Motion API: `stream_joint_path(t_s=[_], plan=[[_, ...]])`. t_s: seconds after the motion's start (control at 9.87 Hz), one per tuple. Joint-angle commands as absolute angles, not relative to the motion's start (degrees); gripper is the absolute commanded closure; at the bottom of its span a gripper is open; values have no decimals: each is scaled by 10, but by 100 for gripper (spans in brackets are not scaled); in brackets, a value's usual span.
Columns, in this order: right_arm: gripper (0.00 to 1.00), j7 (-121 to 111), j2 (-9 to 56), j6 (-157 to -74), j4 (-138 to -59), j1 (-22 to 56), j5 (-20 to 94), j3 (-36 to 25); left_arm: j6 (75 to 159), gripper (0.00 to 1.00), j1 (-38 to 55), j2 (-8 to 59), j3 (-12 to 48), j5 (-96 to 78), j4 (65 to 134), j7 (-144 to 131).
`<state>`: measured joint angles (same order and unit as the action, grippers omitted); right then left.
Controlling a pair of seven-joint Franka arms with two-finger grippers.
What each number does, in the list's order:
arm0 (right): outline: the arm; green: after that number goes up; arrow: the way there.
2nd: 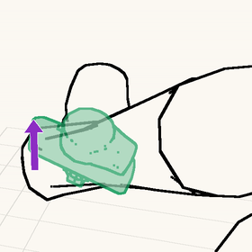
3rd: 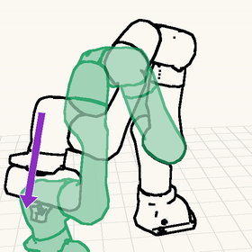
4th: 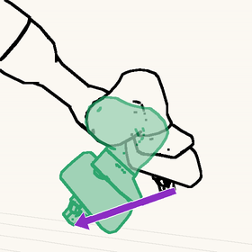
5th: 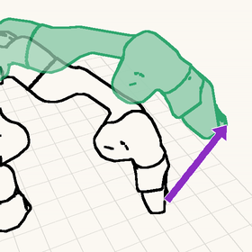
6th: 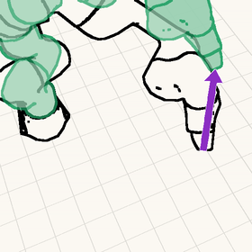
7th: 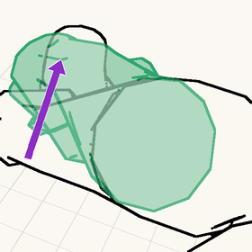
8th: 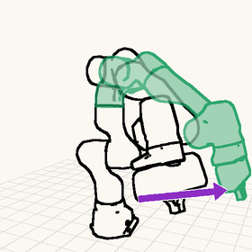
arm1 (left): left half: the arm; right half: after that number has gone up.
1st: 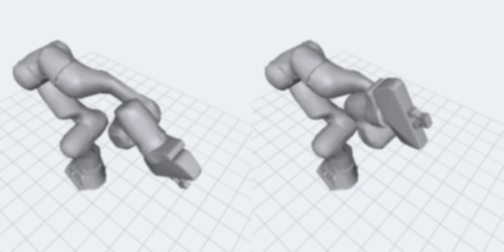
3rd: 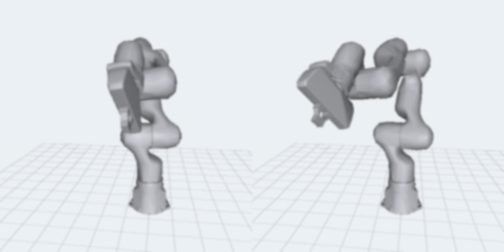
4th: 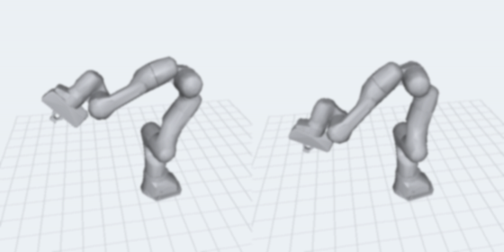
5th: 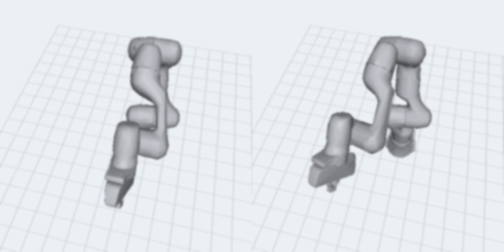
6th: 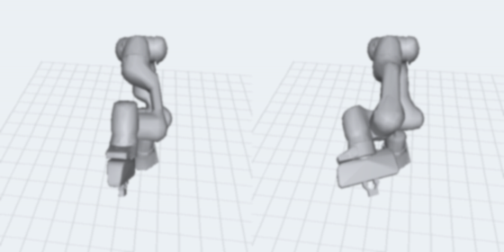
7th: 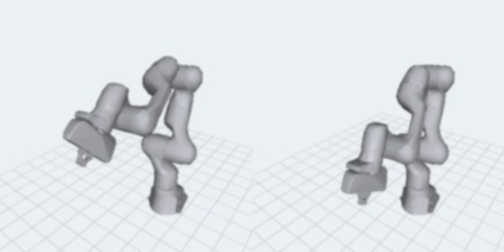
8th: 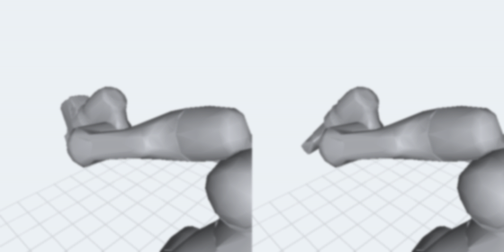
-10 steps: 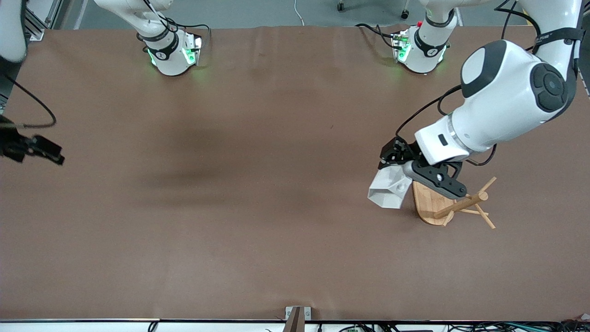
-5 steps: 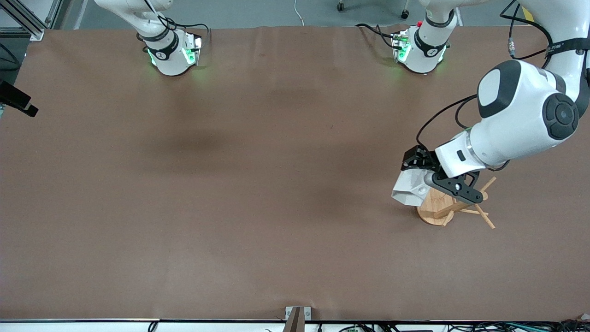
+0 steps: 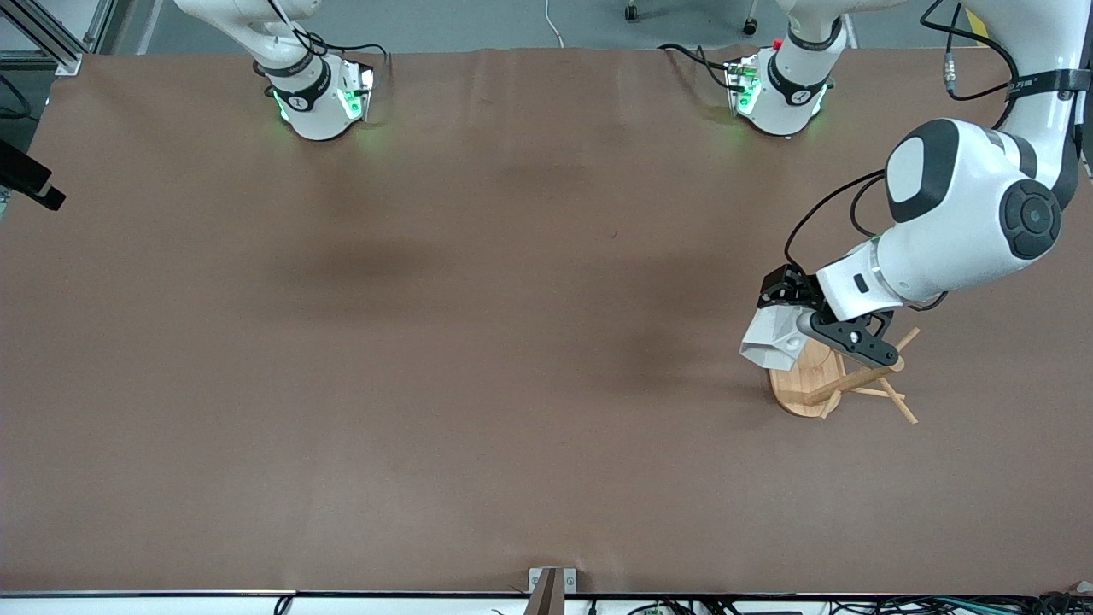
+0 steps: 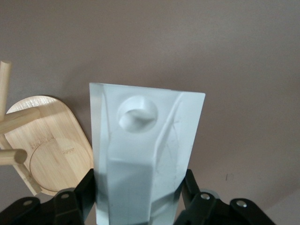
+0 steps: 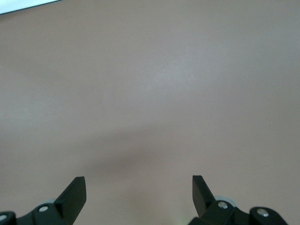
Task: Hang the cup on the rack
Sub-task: 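Lower the cup's handle hole onto a rack peg with the left gripper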
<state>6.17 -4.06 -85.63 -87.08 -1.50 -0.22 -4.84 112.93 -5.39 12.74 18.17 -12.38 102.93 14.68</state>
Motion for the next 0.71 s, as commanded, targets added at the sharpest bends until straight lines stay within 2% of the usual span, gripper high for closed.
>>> stream_joint_path(t_s=[0.0,0.61], plan=[[0,70,-34,-847,-858,-9,-1,-48,1157,100,-47,120,172,-131,1073,155],[0,70,-34,-847,-858,-8,0,-48,1161,100,-47,123,138,-131,1076,156]])
